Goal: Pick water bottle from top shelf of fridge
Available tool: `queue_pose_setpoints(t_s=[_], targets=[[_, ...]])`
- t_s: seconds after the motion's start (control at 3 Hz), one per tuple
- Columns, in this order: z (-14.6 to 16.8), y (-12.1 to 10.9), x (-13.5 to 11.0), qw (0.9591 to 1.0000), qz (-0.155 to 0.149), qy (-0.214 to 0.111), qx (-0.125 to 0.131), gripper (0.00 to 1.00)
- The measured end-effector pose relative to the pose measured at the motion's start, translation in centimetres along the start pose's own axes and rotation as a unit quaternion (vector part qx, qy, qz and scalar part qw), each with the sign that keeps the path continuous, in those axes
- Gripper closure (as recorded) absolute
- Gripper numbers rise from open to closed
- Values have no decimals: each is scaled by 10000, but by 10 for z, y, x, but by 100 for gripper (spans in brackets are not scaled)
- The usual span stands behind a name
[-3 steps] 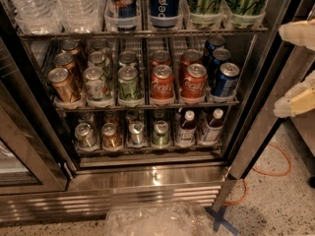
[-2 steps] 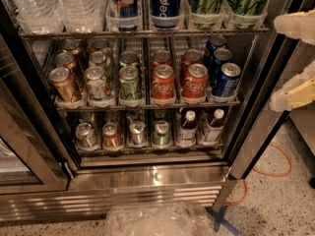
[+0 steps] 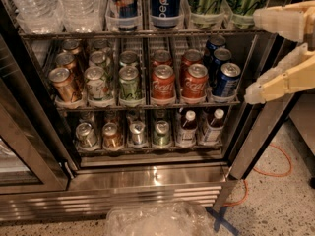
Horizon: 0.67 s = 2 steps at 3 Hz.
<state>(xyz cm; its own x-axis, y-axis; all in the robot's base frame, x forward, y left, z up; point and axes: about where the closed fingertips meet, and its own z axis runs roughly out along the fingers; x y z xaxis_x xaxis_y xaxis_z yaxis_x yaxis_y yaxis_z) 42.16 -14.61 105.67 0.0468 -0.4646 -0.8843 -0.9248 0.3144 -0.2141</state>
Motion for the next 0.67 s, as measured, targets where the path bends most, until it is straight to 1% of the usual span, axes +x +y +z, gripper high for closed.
queue_pose_setpoints(t_s=[0.33,0.67], targets=[[23,-7,-13,9993,-10,-358,97,0],[48,-5,-27,9957,123,-837,378,0]])
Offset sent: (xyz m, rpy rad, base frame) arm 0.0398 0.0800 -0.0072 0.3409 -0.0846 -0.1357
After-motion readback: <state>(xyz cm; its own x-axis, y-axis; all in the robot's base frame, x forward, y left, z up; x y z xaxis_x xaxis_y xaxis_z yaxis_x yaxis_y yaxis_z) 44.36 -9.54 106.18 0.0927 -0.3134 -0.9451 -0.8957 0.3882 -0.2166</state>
